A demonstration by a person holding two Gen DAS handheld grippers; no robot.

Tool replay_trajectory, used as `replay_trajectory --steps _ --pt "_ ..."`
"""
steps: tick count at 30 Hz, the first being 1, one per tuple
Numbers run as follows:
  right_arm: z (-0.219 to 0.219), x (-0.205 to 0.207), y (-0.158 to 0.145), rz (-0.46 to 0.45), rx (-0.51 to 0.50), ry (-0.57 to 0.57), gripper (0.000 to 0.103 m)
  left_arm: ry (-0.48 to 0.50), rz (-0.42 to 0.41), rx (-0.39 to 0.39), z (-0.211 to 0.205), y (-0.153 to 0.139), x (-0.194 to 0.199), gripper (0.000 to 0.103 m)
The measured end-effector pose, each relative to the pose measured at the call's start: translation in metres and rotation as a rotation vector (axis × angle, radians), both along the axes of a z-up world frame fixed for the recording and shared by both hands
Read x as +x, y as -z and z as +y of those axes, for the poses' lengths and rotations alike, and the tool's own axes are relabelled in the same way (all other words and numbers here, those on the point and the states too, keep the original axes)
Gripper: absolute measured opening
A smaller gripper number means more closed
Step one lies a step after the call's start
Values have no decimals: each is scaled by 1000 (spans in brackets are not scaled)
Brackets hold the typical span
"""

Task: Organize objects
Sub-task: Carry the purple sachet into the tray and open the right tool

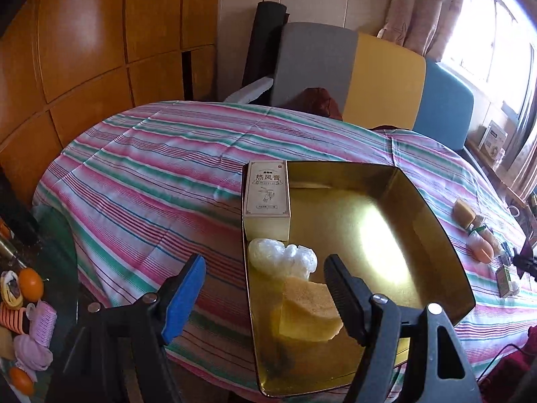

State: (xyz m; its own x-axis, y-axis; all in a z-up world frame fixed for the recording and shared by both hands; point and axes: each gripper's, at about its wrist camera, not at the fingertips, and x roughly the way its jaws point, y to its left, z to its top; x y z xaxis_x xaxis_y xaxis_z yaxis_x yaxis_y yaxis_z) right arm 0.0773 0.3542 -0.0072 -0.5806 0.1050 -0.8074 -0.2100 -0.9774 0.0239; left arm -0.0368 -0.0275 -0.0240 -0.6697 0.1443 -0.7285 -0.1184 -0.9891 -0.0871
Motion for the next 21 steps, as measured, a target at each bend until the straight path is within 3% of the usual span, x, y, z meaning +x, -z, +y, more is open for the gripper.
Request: replay_trajectory --steps 3,6,11,18,21 --pt "-51 -23 -16 36 -3 -139 39 -4 -2 16 -6 2 -1 73" --pt "-102 -47 -12 20 -12 -266 39 -10 -11 42 -15 5 -2 73" --pt "-171 -85 23 -85 6 -426 39 -62 -26 83 -38 10 -3 73" --pt "-233 -119 86 -259 15 -538 41 -127 -45 116 -68 15 -5 73" --pt "-257 -121 96 -280 -102 -619 43 -137 -69 142 -75 19 -7 73"
